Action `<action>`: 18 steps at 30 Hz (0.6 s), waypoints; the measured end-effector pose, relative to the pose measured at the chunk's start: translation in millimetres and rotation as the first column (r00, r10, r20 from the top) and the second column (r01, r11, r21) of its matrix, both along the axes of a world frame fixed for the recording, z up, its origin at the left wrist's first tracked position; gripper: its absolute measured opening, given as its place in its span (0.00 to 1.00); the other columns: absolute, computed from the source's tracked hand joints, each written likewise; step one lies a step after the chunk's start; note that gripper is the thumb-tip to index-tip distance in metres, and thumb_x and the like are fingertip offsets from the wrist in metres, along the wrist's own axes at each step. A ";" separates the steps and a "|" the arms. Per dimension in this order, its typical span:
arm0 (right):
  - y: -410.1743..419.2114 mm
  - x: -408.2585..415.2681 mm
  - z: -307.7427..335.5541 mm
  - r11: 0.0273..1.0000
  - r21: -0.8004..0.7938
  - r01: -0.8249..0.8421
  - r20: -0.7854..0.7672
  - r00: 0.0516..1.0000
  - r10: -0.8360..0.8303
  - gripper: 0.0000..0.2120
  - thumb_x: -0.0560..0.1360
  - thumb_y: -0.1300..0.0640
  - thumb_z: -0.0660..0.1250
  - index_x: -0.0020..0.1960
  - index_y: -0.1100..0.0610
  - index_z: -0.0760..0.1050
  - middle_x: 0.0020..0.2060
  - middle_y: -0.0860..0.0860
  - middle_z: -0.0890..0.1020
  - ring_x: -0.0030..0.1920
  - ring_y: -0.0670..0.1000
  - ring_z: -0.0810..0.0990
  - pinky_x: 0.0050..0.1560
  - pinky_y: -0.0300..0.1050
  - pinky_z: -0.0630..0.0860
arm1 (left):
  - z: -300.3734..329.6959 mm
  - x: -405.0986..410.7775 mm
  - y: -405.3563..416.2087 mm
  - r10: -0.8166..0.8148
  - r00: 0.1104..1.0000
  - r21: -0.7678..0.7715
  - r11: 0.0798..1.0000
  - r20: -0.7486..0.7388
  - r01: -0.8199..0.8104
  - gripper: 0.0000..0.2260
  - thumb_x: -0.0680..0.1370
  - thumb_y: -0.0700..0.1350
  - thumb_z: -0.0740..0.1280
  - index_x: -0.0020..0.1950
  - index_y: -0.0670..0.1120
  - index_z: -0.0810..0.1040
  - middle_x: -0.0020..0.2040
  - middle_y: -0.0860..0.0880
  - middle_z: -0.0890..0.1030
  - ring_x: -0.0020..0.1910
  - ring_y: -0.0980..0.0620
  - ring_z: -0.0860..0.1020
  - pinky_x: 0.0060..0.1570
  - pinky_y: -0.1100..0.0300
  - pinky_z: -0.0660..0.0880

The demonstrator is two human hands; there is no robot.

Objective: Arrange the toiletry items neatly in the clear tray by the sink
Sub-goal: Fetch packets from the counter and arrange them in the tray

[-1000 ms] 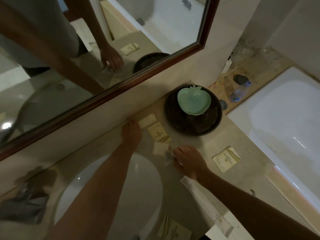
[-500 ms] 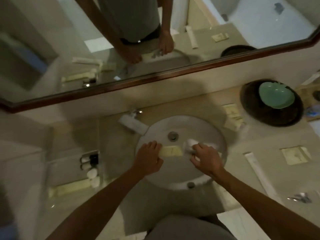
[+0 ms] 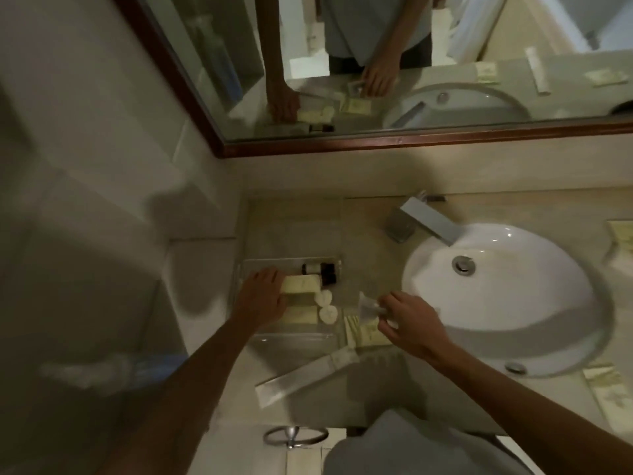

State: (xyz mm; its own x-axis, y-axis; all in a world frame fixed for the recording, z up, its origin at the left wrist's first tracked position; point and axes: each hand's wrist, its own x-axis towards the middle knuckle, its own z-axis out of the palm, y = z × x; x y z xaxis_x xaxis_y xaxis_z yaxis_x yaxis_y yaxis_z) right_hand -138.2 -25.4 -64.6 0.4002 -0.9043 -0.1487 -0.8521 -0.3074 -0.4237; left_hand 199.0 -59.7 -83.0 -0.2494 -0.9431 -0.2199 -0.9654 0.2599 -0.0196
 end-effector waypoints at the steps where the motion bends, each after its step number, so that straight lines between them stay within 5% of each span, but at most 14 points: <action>1: 0.6 8.9 0.6 1.000 0.007 -0.016 0.008 1.000 0.016 0.11 0.72 0.48 0.66 0.52 0.51 0.76 0.43 0.48 0.79 0.38 0.49 0.75 0.38 0.42 0.70 | -2.6 10.2 -4.5 0.033 0.999 0.013 0.999 0.014 -0.033 0.19 0.67 0.51 0.59 0.53 0.43 0.77 0.47 0.43 0.79 0.44 0.41 0.77 0.48 0.49 0.74; 7: 2.5 25.7 1.6 0.998 0.028 -0.059 -0.019 0.998 0.060 0.10 0.73 0.48 0.67 0.53 0.50 0.75 0.45 0.46 0.78 0.38 0.46 0.74 0.38 0.41 0.75 | -14.7 43.2 -13.5 -0.021 0.999 0.079 0.997 0.038 0.018 0.18 0.64 0.48 0.65 0.51 0.43 0.77 0.48 0.43 0.79 0.46 0.42 0.78 0.48 0.50 0.73; 11: 5.9 28.9 3.0 0.998 0.031 -0.057 -0.029 0.998 0.058 0.10 0.73 0.48 0.68 0.53 0.50 0.75 0.44 0.47 0.78 0.38 0.46 0.74 0.38 0.40 0.74 | -18.9 44.8 0.5 -0.049 0.995 0.025 0.998 -0.089 0.051 0.20 0.65 0.46 0.69 0.56 0.45 0.77 0.50 0.46 0.79 0.46 0.45 0.78 0.42 0.55 0.76; 18: -0.2 43.0 3.9 1.000 0.001 -0.024 -0.014 1.000 0.024 0.10 0.74 0.49 0.68 0.53 0.51 0.76 0.45 0.47 0.77 0.40 0.46 0.74 0.39 0.40 0.74 | -35.5 43.2 11.7 -0.065 0.980 0.060 0.995 -0.190 0.078 0.20 0.70 0.45 0.65 0.62 0.44 0.74 0.56 0.44 0.77 0.51 0.44 0.76 0.50 0.51 0.73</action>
State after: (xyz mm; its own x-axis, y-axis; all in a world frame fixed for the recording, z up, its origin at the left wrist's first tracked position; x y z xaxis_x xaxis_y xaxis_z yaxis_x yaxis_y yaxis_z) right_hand -95.2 -25.6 -60.7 0.4196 -0.8943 -0.1555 -0.8504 -0.3274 -0.4120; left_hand 242.2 -48.0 -118.5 -0.3585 -0.9062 -0.2242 -0.9291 0.3230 0.1800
